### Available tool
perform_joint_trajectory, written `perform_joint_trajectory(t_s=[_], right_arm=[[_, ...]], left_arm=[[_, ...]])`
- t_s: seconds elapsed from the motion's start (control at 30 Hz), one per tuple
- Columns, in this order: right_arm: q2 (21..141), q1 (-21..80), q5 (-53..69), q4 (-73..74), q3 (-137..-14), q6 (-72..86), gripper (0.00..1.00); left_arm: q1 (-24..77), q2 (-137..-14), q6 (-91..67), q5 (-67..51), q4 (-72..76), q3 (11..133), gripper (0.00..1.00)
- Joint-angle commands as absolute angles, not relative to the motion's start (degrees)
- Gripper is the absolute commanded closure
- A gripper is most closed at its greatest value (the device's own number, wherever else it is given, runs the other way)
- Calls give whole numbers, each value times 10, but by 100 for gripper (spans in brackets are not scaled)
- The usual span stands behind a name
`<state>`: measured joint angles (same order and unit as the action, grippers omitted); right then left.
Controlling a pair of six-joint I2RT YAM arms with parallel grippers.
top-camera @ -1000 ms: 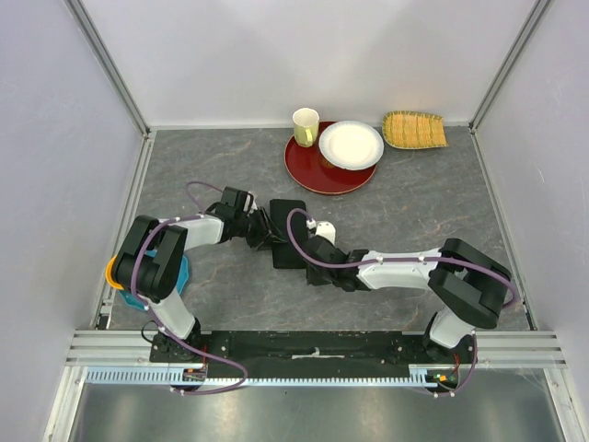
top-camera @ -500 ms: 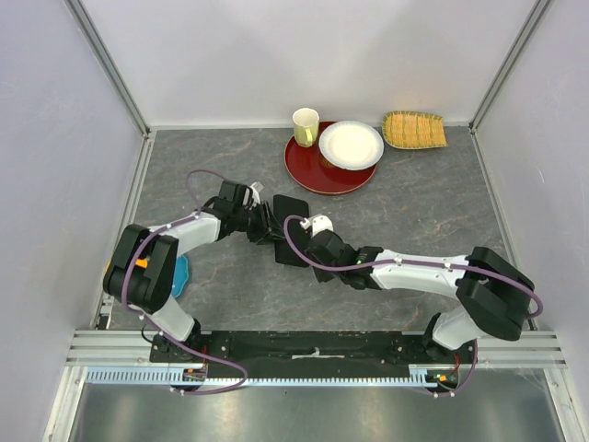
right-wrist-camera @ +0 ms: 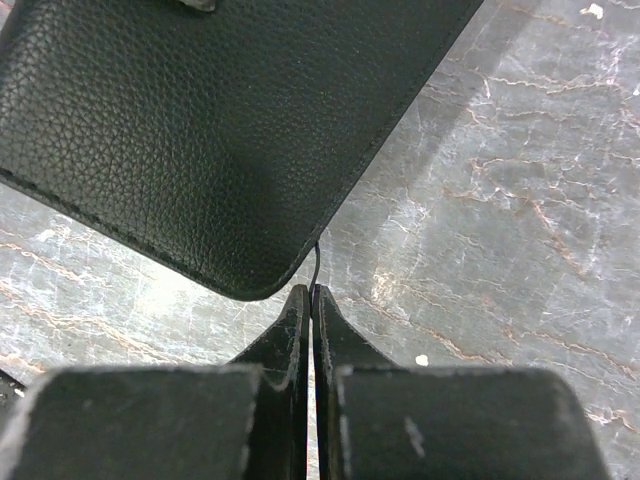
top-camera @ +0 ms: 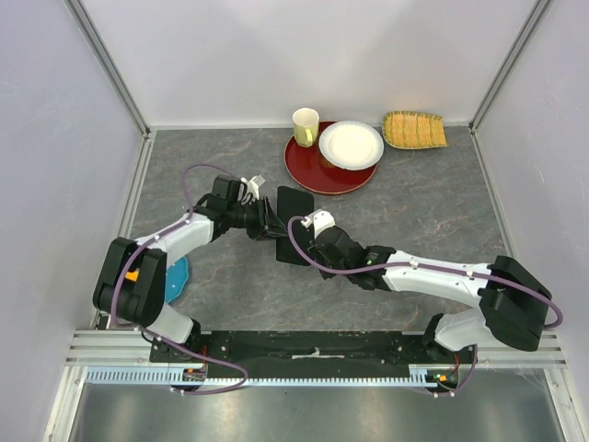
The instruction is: Sort the hair-cutting tools
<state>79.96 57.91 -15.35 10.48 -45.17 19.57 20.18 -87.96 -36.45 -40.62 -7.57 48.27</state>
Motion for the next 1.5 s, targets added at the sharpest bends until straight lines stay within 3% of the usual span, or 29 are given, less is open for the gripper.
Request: perform_joint_trajectory(t_s=[0.0,0.7,0.93,1.47], right_arm=[[749,565,-222,77,-461,171,100],[618,542,-327,27,-519,8,100],[603,487,-248,22,-553,4,100],[588,441,-176,109,-643,-282,100]], left_arm=[[201,-831,-380,-528,-64,504,98],[201,-688,-335,-695,-17,490,98],[203,-633,-275,-722,-34,474,98],[232,-649,-107,-759,-215,517,98]])
